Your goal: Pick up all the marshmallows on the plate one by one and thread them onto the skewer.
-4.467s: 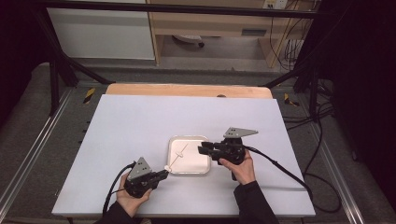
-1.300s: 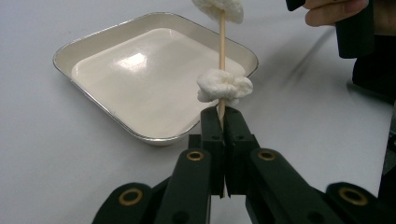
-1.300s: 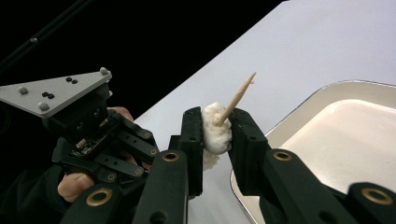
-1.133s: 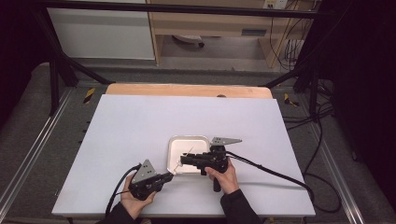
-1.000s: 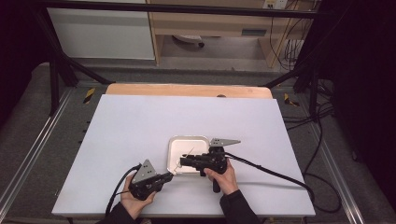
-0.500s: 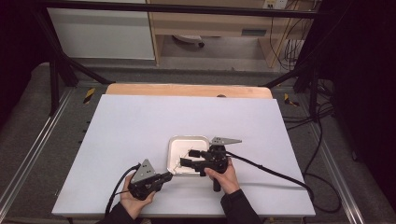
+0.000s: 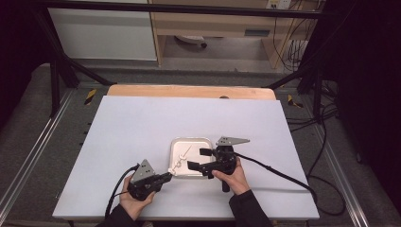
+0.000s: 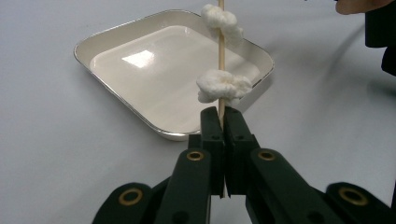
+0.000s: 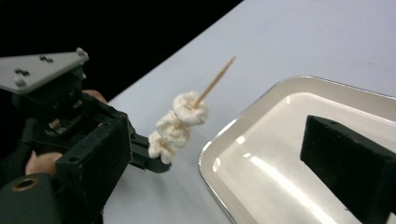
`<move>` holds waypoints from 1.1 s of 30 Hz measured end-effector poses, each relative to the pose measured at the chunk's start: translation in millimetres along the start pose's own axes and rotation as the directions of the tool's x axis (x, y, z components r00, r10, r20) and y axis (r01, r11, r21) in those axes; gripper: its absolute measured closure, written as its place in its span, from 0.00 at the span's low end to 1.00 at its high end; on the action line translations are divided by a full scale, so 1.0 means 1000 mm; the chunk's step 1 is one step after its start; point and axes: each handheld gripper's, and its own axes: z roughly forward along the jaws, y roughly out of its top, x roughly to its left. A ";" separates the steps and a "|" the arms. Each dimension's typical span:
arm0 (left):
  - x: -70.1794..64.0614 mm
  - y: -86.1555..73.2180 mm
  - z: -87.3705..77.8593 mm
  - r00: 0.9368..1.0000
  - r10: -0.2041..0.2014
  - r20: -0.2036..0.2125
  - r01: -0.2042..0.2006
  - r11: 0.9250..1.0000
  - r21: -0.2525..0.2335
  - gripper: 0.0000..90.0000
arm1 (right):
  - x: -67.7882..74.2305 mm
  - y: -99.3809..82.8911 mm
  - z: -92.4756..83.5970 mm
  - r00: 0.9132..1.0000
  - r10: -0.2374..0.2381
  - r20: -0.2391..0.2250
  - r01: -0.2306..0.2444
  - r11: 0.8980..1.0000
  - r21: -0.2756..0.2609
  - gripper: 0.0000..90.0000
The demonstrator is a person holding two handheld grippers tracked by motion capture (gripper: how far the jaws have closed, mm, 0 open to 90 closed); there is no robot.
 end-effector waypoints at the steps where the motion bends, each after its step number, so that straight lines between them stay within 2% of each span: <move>1: 0.000 0.000 0.000 1.000 0.000 0.001 0.000 1.000 0.001 0.98 | -0.001 0.000 -0.001 1.000 -0.013 0.017 0.013 1.000 0.014 0.08; 5: 0.000 0.000 0.000 1.000 -0.001 0.000 0.001 1.000 0.005 0.98 | -0.006 -0.003 -0.009 0.997 -0.043 0.063 0.040 0.998 0.049 0.05; 7: 0.000 0.000 0.000 1.000 -0.002 0.000 0.002 1.000 0.008 0.98 | -0.009 -0.005 -0.013 0.994 -0.080 0.074 0.075 0.995 0.069 0.04; 13: 0.000 0.001 -0.001 1.000 -0.006 -0.003 0.006 1.000 0.015 0.98 | -0.020 -0.014 -0.027 0.985 -0.128 0.120 0.114 0.987 0.113 0.02; 17: 0.001 0.003 -0.003 1.000 -0.011 -0.003 0.011 1.000 0.020 0.98 | -0.027 -0.020 -0.037 0.977 -0.149 0.150 0.128 0.982 0.141 0.01; 20: 0.002 0.005 -0.004 1.000 -0.008 0.000 0.008 1.000 0.028 0.98 | -0.033 -0.025 -0.045 0.966 -0.177 0.189 0.144 0.974 0.172 0.01; 22: 0.003 0.006 -0.005 1.000 -0.012 0.001 0.012 0.999 0.032 0.98 | -0.037 -0.028 -0.050 0.962 -0.181 0.203 0.143 0.972 0.189 0.01; 26: 0.006 0.010 -0.009 1.000 -0.021 0.001 0.021 0.999 0.034 0.98 | -0.045 -0.035 -0.061 0.957 -0.175 0.233 0.130 0.972 0.195 0.01; 30: 0.010 0.014 -0.011 1.000 -0.019 -0.003 0.019 0.999 0.044 0.98 | -0.052 -0.040 -0.074 0.938 -0.191 0.289 0.126 0.965 0.229 0.01; 33: 0.012 0.017 -0.012 1.000 -0.019 -0.009 0.020 0.998 0.057 0.98 | -0.055 -0.043 -0.084 0.933 -0.190 0.306 0.125 0.967 0.221 0.01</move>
